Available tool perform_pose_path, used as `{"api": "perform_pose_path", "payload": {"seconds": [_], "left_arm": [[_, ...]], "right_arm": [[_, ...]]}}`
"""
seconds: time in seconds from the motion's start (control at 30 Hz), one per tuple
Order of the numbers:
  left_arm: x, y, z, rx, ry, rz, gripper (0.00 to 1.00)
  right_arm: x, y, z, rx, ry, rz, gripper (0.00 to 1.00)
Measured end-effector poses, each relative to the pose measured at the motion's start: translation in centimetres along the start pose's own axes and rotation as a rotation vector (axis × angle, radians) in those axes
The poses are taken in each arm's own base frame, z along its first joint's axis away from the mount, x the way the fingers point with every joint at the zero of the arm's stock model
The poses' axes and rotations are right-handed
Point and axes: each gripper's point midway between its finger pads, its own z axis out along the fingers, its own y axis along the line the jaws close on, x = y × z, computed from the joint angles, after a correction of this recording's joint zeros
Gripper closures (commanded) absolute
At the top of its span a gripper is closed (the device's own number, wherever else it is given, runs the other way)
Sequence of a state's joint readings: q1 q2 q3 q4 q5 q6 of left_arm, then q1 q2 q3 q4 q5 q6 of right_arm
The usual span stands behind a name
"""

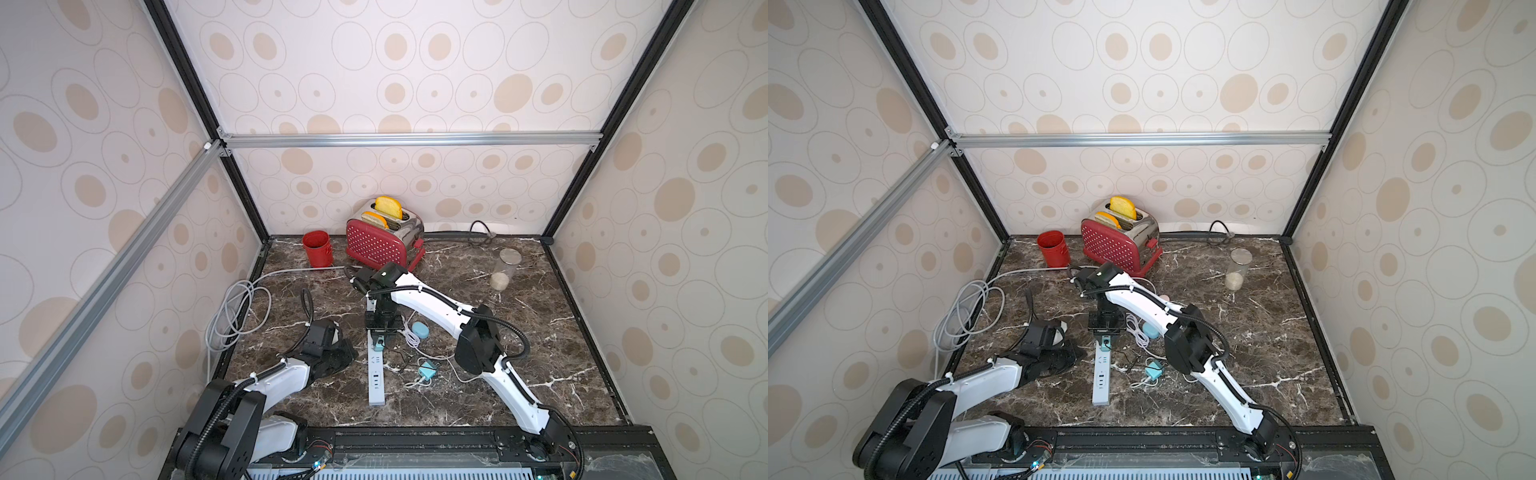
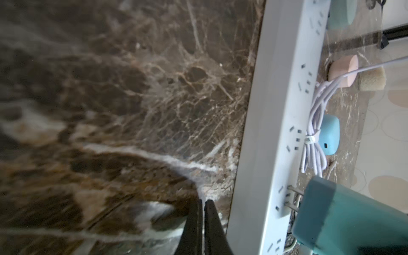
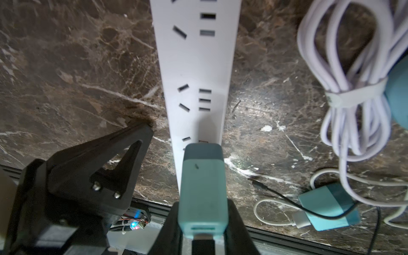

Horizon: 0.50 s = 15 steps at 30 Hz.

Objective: Charge the bluetooth headset
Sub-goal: Insert the plug into the socket.

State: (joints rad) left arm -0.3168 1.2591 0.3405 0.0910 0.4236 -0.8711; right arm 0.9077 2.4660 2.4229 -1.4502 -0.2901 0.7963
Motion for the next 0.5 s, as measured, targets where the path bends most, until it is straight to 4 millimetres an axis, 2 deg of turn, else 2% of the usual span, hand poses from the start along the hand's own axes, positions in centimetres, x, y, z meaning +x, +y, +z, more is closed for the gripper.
{"api": "perform_pose_path", "payload": {"seconds": [0.23,0.5], "left_arm": [[-0.1,-1.5,0.4,0.080,0.014,0.012,0.98],[0.2,-1.9,1.2,0.113,0.044,0.010,1.00]], "right_arm": [[-0.2,0.2,0.0,0.008,0.005,-0.011,1.00],[-0.3,0.3,0.0,0.015,0.013,-0.014,1.00]]}}
